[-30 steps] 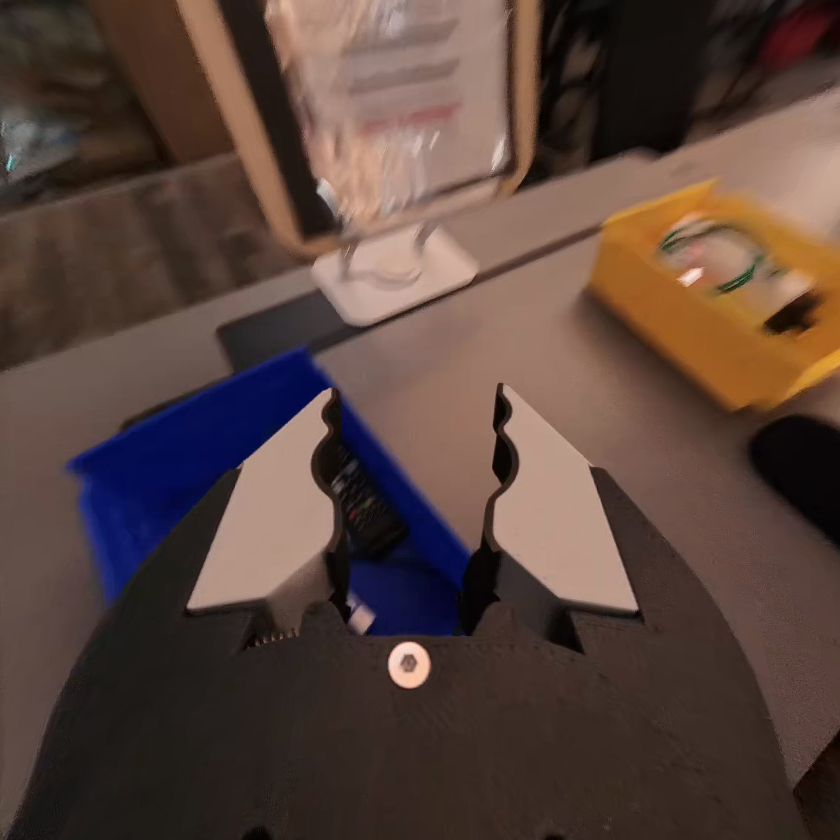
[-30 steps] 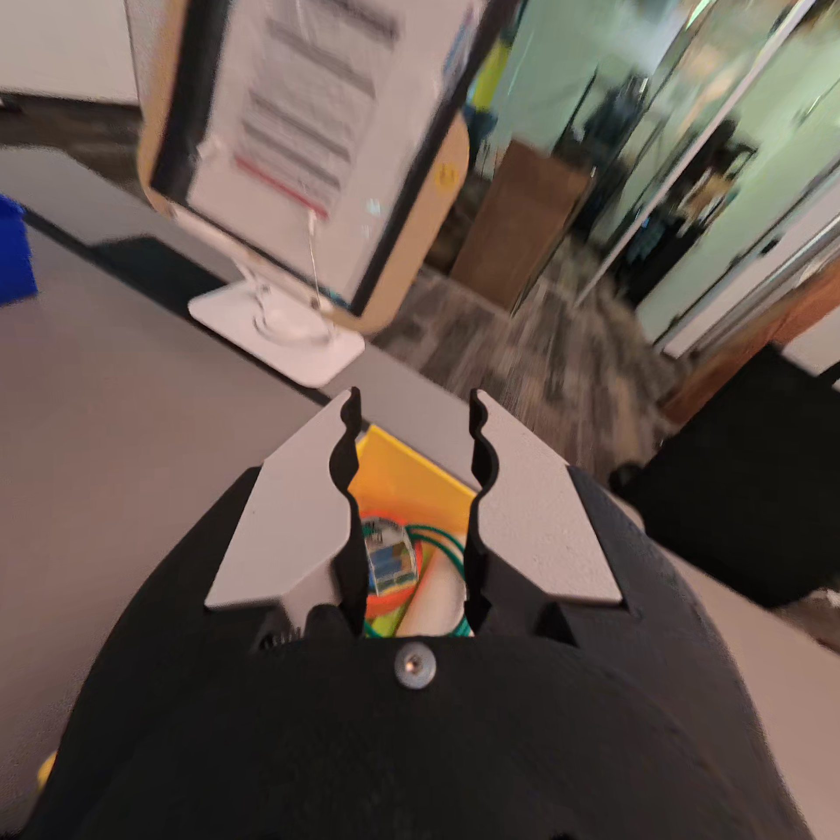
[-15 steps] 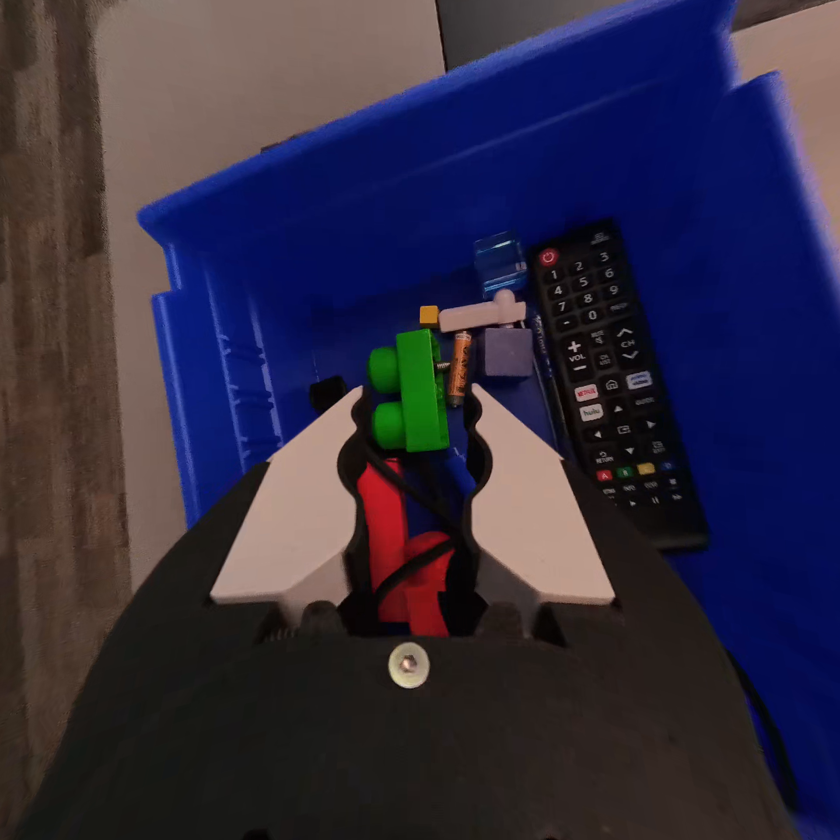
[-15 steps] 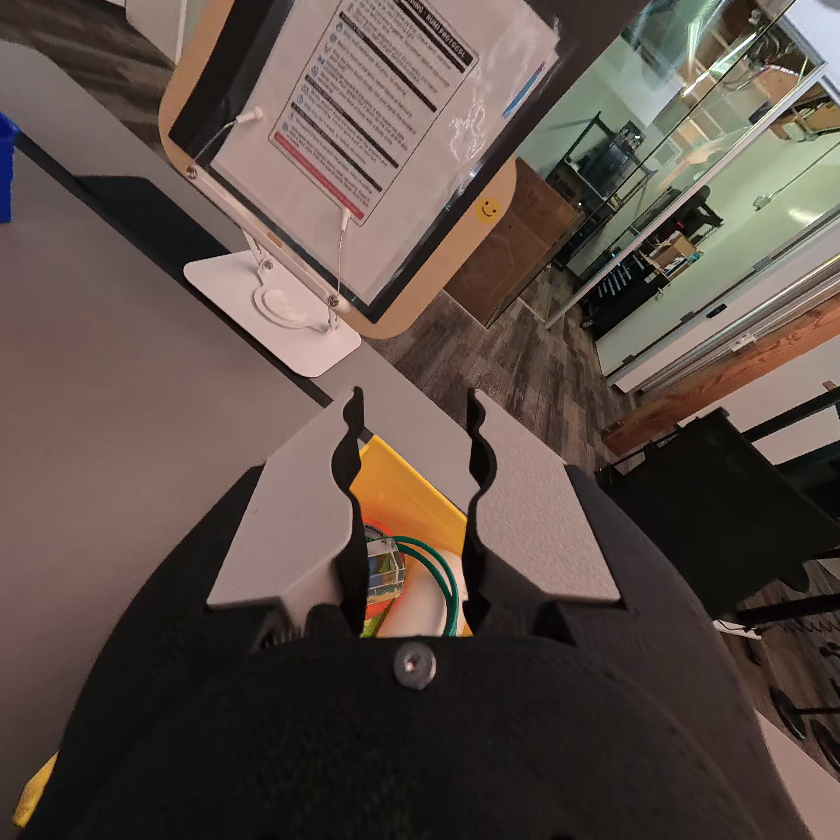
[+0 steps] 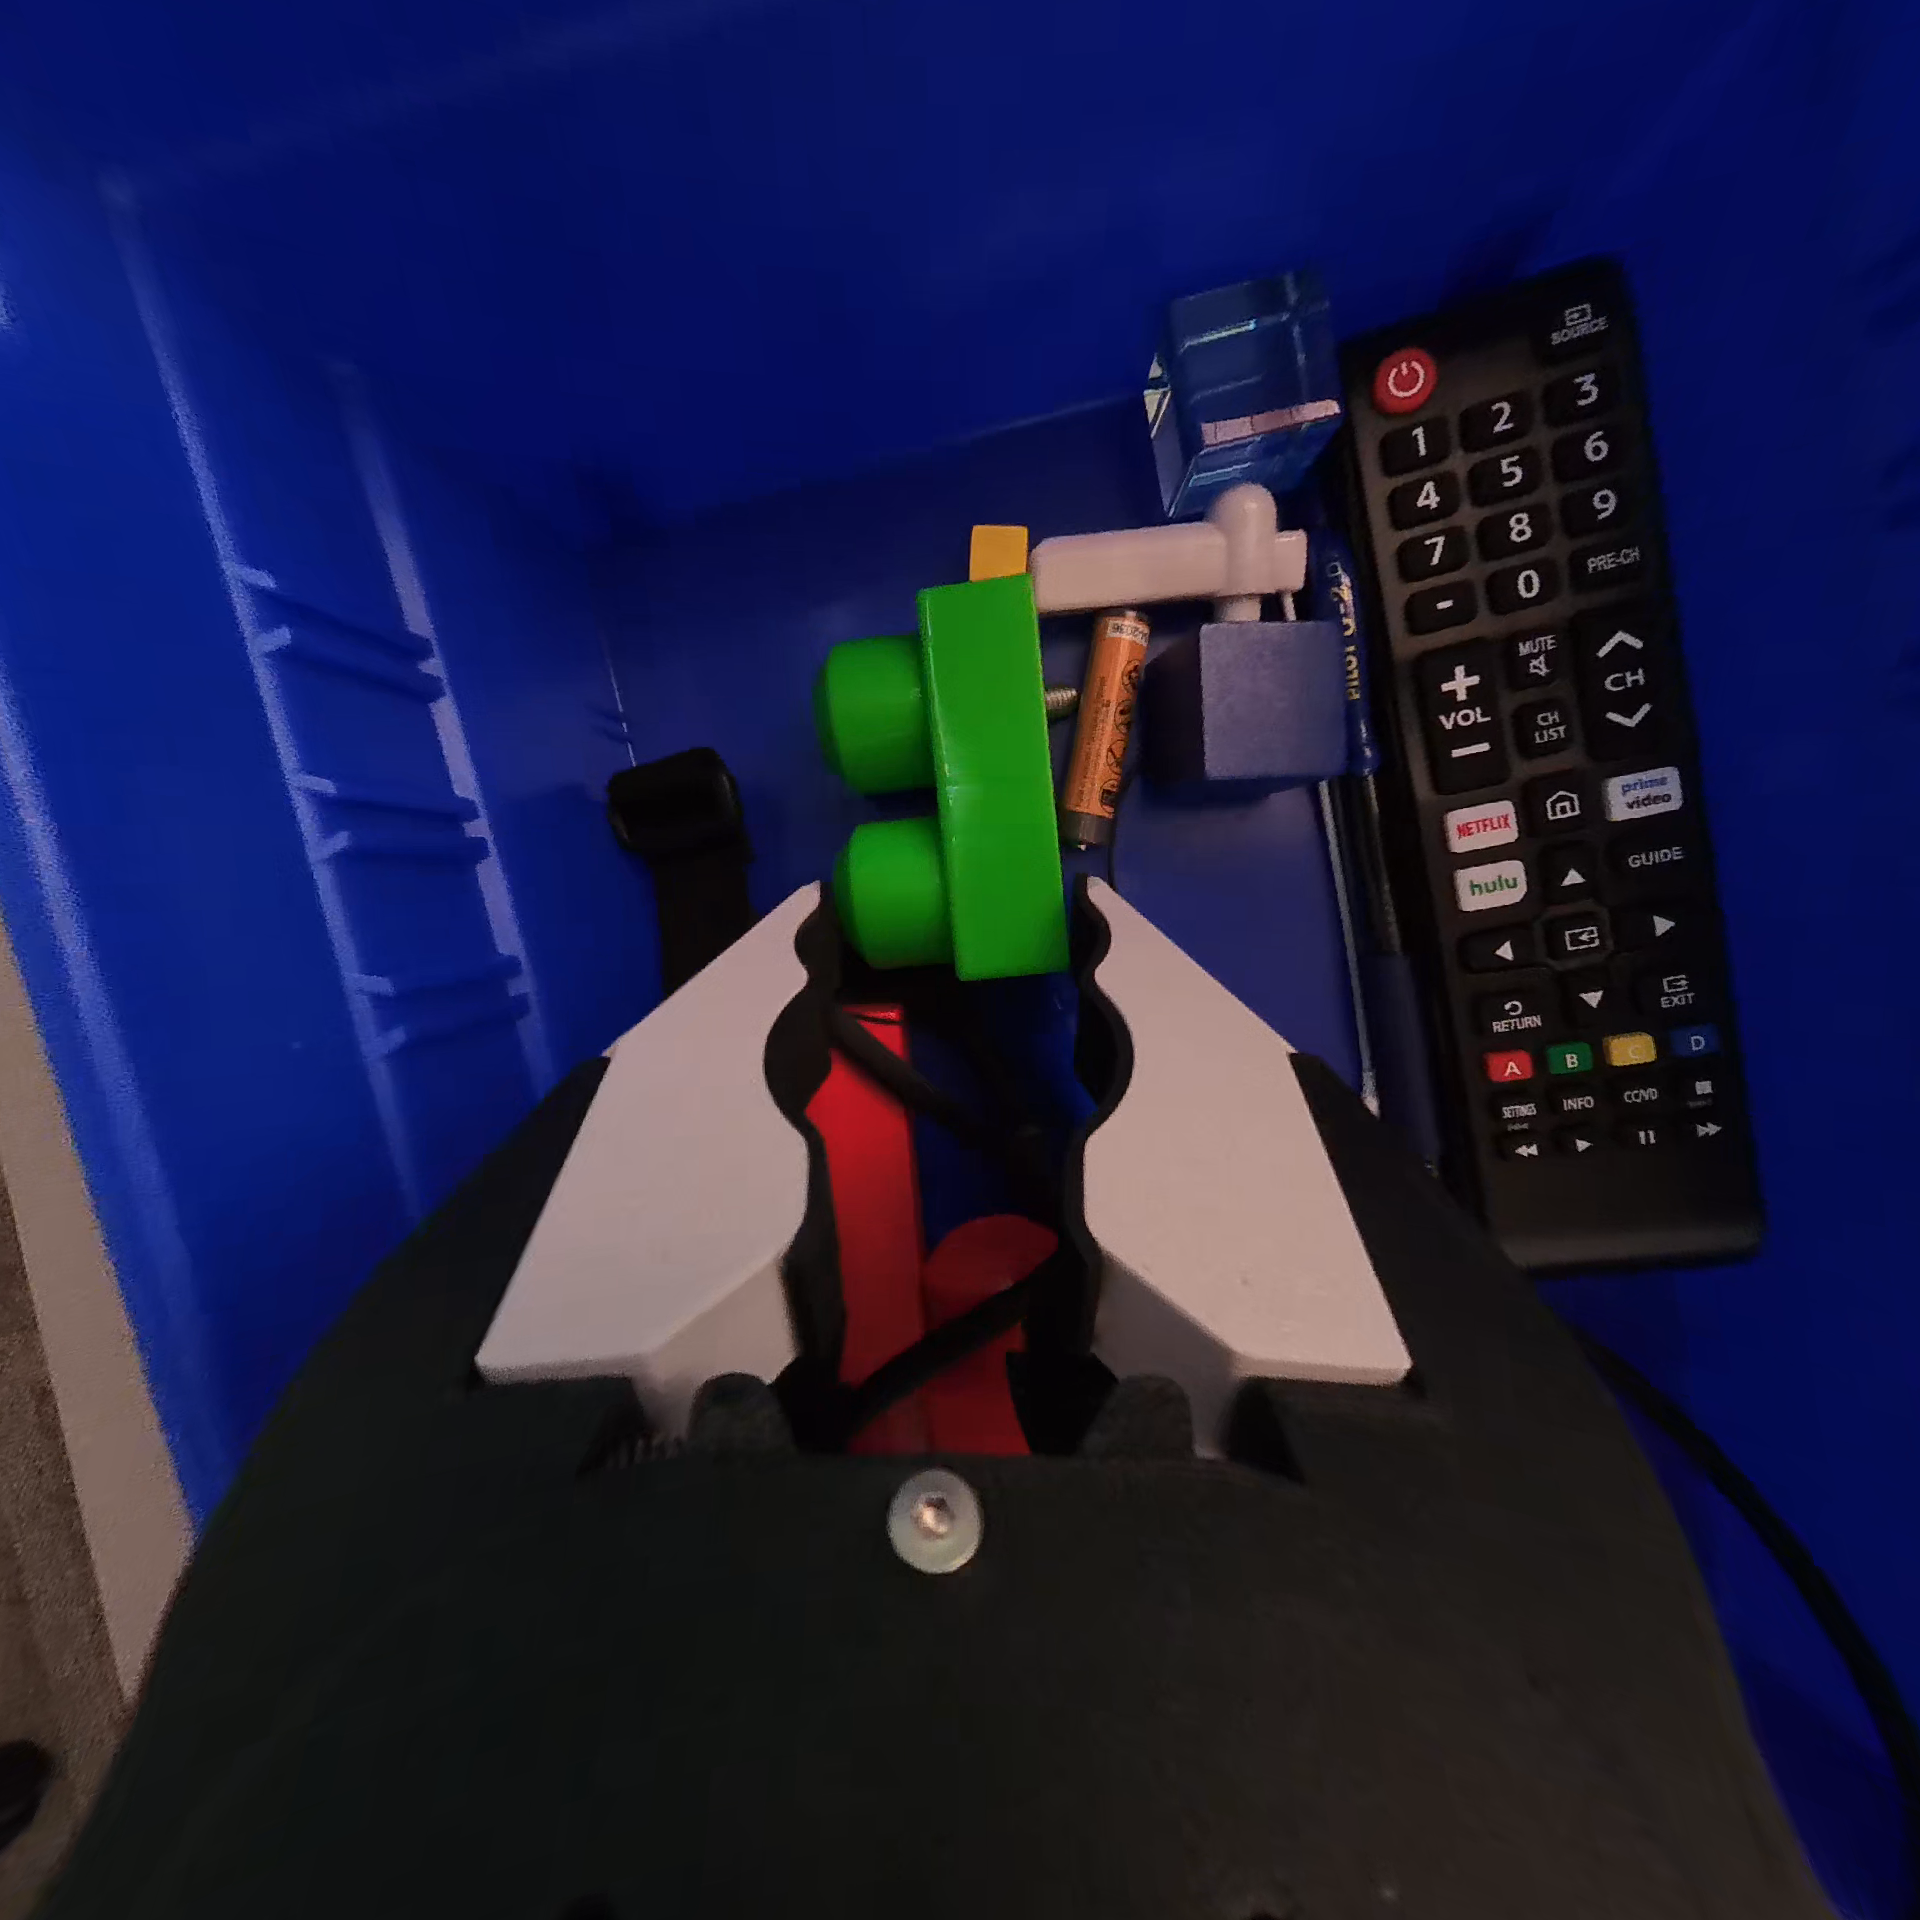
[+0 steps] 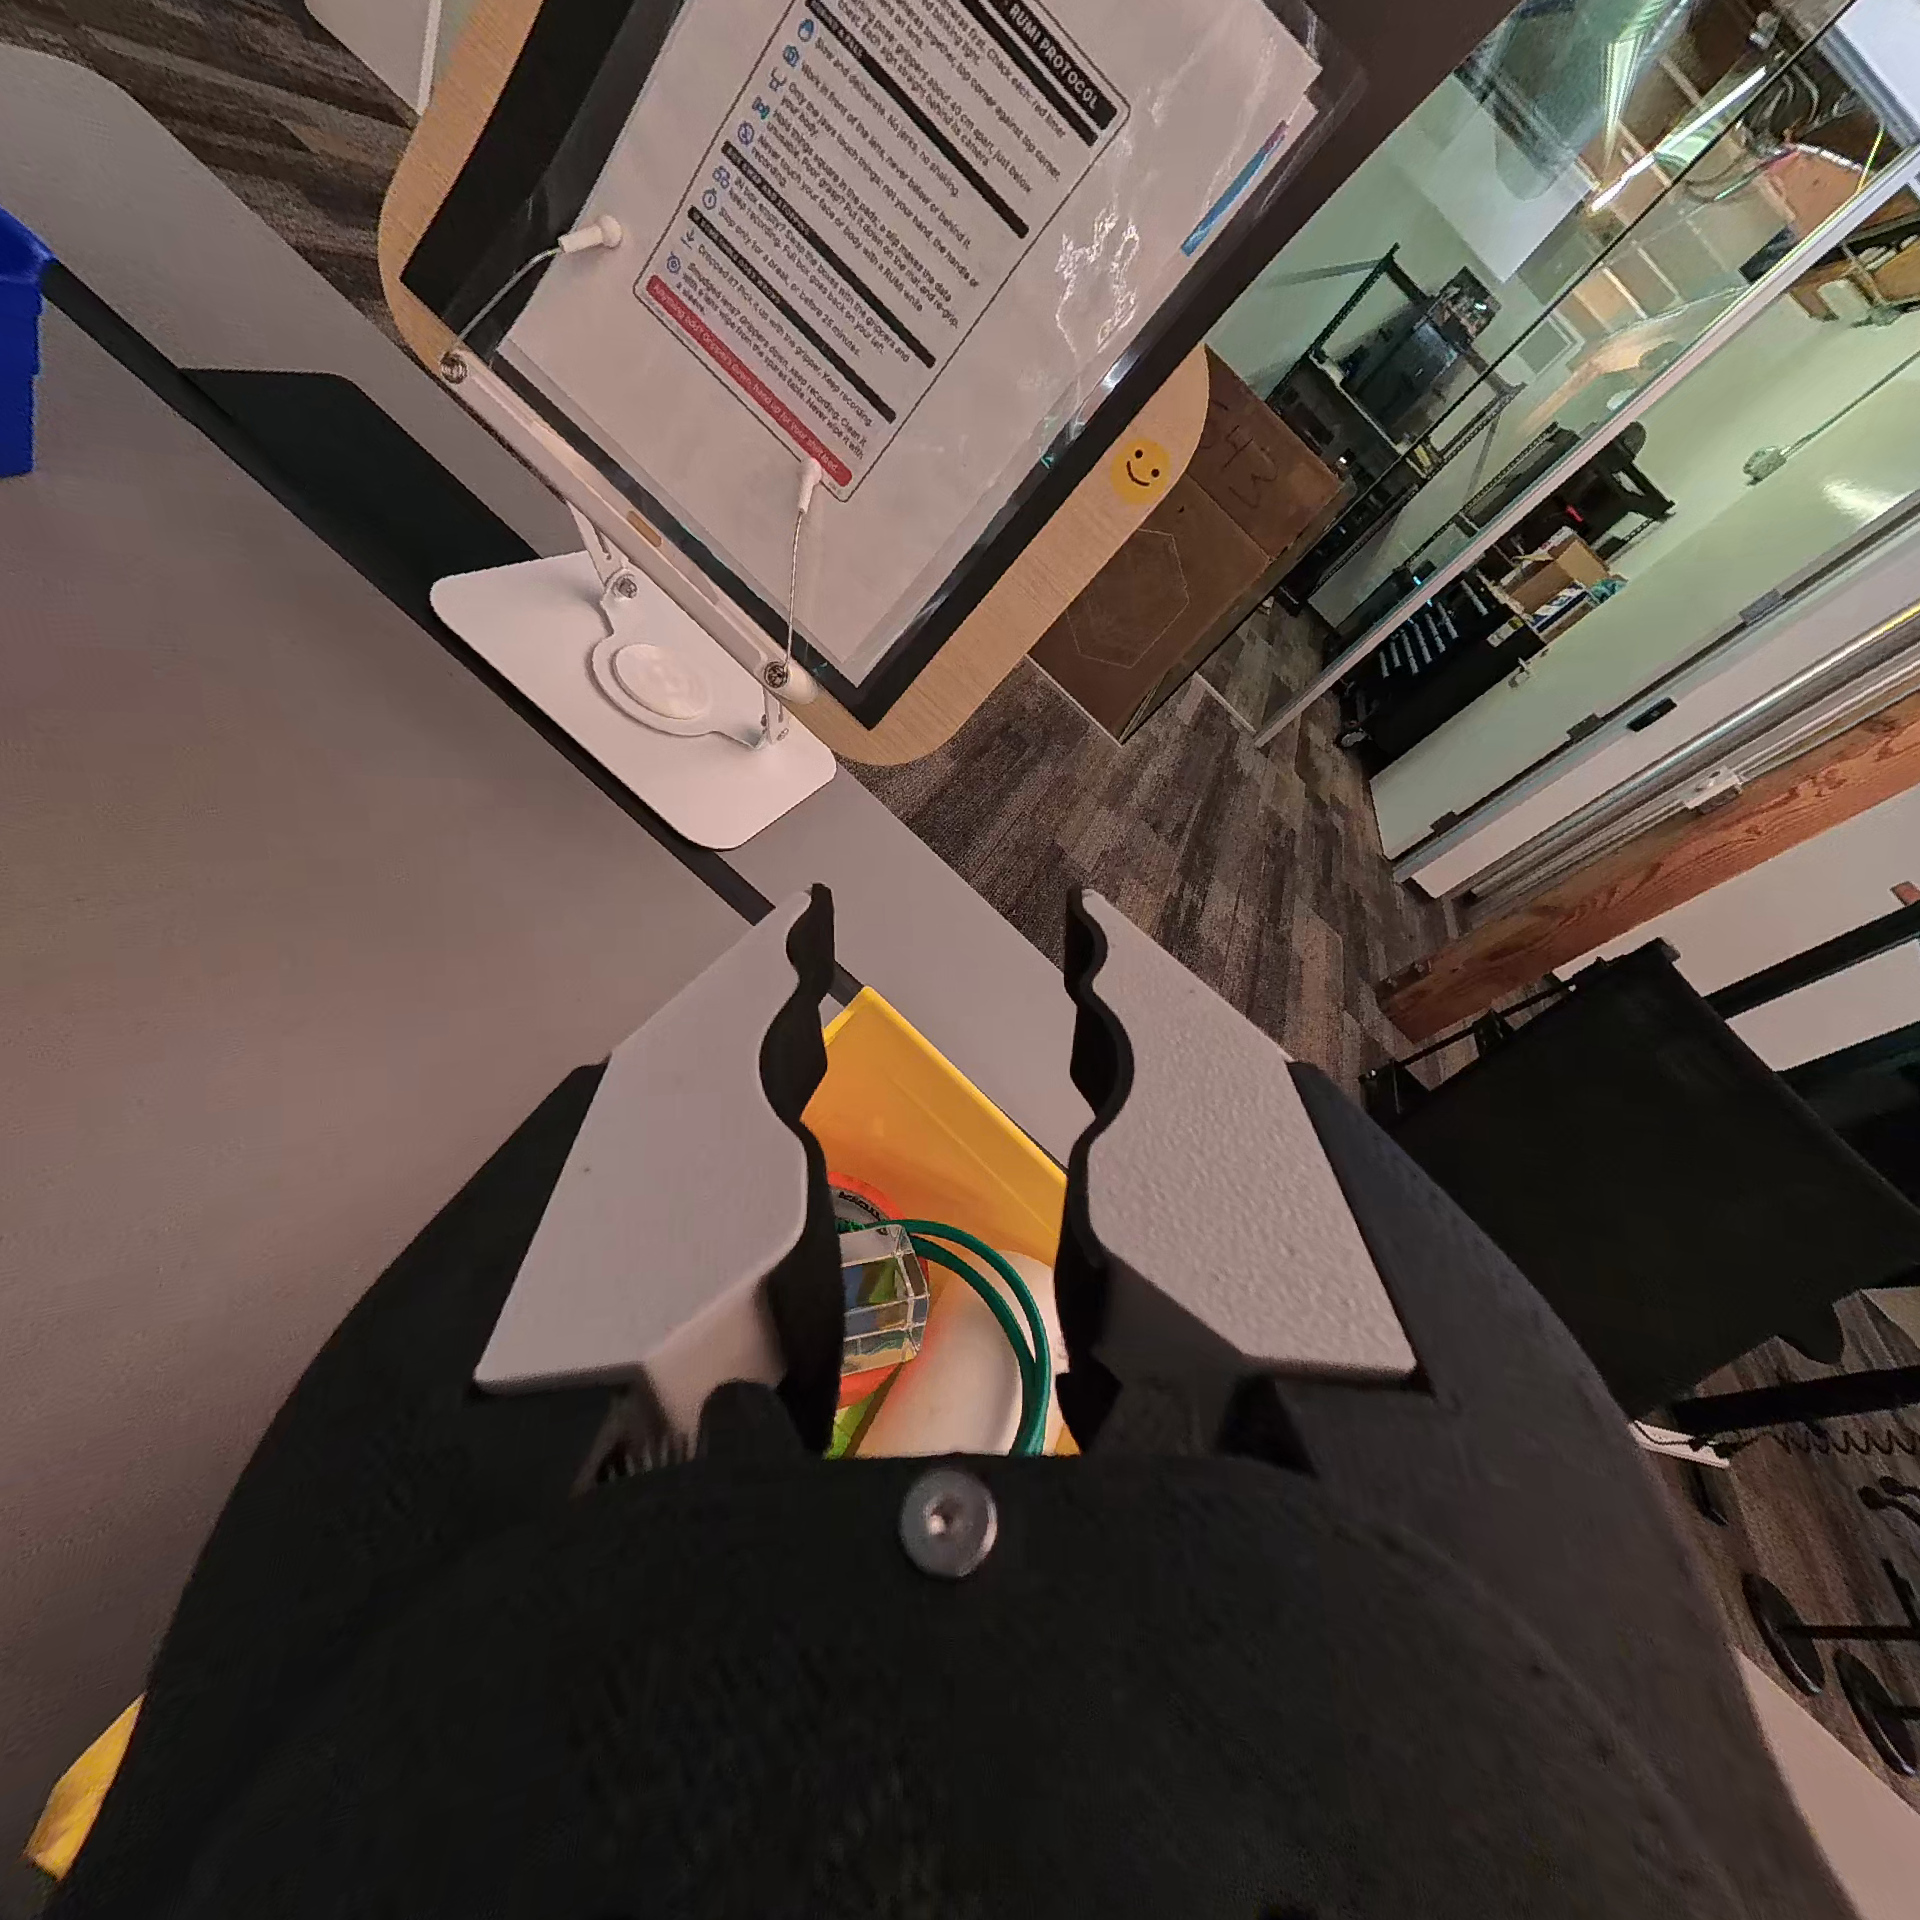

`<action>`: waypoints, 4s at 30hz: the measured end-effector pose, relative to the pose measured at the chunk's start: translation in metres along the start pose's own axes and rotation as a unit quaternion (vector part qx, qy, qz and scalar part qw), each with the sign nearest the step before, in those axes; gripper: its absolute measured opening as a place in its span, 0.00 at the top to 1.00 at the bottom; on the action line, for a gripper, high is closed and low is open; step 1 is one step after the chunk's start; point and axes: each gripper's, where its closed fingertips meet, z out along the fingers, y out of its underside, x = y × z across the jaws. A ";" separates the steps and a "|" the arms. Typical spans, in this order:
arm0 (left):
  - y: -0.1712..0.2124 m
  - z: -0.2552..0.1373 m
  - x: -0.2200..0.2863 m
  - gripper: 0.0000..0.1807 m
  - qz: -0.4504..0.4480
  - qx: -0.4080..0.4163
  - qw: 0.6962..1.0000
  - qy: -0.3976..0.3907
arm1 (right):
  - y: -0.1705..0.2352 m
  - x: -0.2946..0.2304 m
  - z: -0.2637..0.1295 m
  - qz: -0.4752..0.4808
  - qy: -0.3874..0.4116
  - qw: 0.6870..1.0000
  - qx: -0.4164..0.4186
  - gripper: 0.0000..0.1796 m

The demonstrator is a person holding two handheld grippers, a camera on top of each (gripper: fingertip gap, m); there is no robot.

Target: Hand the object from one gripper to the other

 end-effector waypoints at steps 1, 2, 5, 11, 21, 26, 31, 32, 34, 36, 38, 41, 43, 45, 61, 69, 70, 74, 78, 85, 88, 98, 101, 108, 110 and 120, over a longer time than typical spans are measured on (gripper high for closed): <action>-0.001 -0.001 -0.001 0.76 0.003 0.004 1.000 -0.002 | 0.000 0.000 0.000 0.000 0.000 1.000 0.000 0.75; -0.004 -0.002 -0.002 0.76 0.007 0.012 1.000 -0.007 | 0.000 0.000 0.000 -0.001 0.000 1.000 -0.001 0.75; -0.016 -0.012 -0.009 0.76 0.036 0.041 0.997 -0.047 | -0.001 -0.001 0.001 -0.003 0.000 1.000 -0.001 0.76; -0.033 -0.036 -0.031 0.77 0.230 0.055 0.942 -0.236 | -0.001 -0.004 0.002 -0.010 -0.003 1.000 -0.004 0.76; -0.096 -0.145 0.088 0.77 0.137 0.311 0.937 0.084 | -0.039 -0.050 0.005 -0.105 -0.048 0.991 0.073 0.75; -0.092 -0.244 0.204 0.77 0.132 0.365 0.825 0.410 | -0.086 -0.118 0.009 -0.241 -0.039 0.953 0.182 0.70; -0.073 -0.271 0.254 0.77 0.108 0.293 0.770 0.556 | -0.136 -0.181 -0.021 -0.356 0.037 0.873 0.331 0.66; -0.070 -0.267 0.260 0.77 0.118 0.280 0.775 0.555 | -0.140 -0.189 -0.024 -0.362 0.037 0.868 0.337 0.65; -0.064 -0.259 0.270 0.77 0.143 0.263 0.786 0.541 | -0.140 -0.204 -0.022 -0.373 0.018 0.868 0.326 0.64; -0.059 -0.248 0.276 0.77 0.166 0.247 0.804 0.514 | -0.138 -0.213 -0.021 -0.383 0.004 0.867 0.319 0.64; -0.054 -0.237 0.281 0.77 0.189 0.233 0.821 0.486 | -0.134 -0.221 -0.016 -0.392 -0.012 0.868 0.306 0.65; -0.049 -0.234 0.288 0.77 0.203 0.219 0.824 0.481 | -0.124 -0.230 -0.006 -0.405 -0.034 0.872 0.273 0.68; -0.045 -0.235 0.293 0.77 0.208 0.209 0.819 0.492 | -0.119 -0.233 -0.002 -0.416 -0.036 0.871 0.260 0.74; -0.046 -0.234 0.293 0.77 0.208 0.213 0.820 0.489 | -0.115 -0.234 0.002 -0.419 -0.042 0.872 0.249 0.80; -0.102 -0.287 0.275 0.35 0.303 0.566 0.742 0.192 | -0.129 -0.157 0.018 0.371 -0.280 0.845 0.263 0.80; -0.094 -0.266 0.307 0.45 0.399 0.571 0.708 0.110 | -0.135 -0.178 0.012 0.624 -0.503 0.561 0.206 0.80; -0.093 -0.265 0.307 0.47 0.403 0.571 0.707 0.112 | -0.137 -0.181 0.008 0.633 -0.529 0.530 0.198 0.81; -0.088 -0.268 0.308 0.53 0.403 0.569 0.703 0.139 | -0.142 -0.200 -0.003 0.612 -0.603 0.485 0.163 0.80; -0.082 -0.269 0.310 0.53 0.418 0.565 0.697 0.145 | -0.145 -0.211 -0.010 0.586 -0.628 0.489 0.152 0.80; -0.081 -0.263 0.312 0.60 0.460 0.556 0.687 0.081 | -0.143 -0.216 -0.008 0.548 -0.619 0.541 0.156 0.79; -0.090 -0.260 0.299 0.60 0.462 0.549 0.697 0.011 | -0.136 -0.207 0.011 0.530 -0.538 0.632 0.176 0.68; -0.124 -0.248 0.225 0.60 0.394 0.487 0.751 -0.211 | -0.131 -0.124 0.003 0.227 -0.080 0.912 0.333 0.68; -0.127 -0.246 0.215 0.60 0.369 0.479 0.766 -0.220 | -0.140 -0.123 -0.014 0.119 0.009 0.923 0.366 0.68; -0.128 -0.249 0.206 0.61 0.270 0.487 0.821 -0.124 | -0.150 -0.160 -0.021 -0.080 0.075 0.920 0.377 0.69; -0.125 -0.253 0.217 0.60 0.215 0.498 0.840 -0.020 | -0.150 -0.172 -0.019 -0.136 0.088 0.913 0.374 0.69; -0.096 -0.272 0.297 0.60 0.124 0.429 0.809 0.382 | -0.149 -0.191 -0.012 -0.213 0.098 0.902 0.362 0.64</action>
